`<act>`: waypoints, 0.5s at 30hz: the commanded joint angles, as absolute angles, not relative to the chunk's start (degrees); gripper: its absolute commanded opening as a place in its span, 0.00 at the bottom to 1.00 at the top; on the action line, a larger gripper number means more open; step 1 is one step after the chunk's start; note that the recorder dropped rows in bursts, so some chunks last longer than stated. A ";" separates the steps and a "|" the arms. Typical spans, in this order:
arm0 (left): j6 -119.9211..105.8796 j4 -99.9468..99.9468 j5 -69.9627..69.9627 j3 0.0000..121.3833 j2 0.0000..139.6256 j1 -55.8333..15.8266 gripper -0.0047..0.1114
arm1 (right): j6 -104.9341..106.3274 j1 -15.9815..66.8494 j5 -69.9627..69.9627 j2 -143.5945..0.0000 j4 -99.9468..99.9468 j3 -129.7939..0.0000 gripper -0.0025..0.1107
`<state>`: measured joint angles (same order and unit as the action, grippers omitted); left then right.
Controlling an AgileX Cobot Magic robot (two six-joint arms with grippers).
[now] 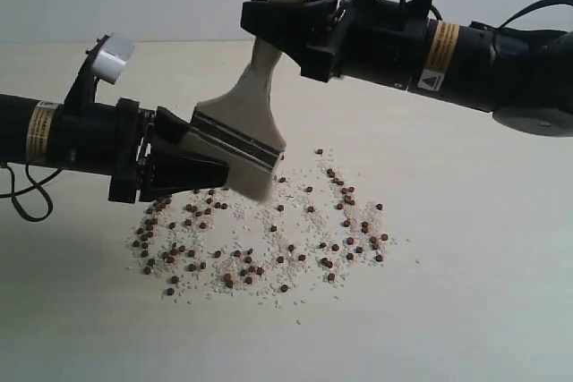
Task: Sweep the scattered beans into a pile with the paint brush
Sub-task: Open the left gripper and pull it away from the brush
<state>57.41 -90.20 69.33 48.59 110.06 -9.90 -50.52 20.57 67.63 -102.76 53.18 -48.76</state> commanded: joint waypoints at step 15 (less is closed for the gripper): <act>72.04 -97.69 69.96 47.02 105.51 -3.49 0.04 | -51.04 16.03 32.69 -80.38 36.09 -41.00 0.02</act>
<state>69.17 -96.83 69.19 48.32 108.09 -5.06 -55.75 16.26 33.24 -84.38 45.87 -44.63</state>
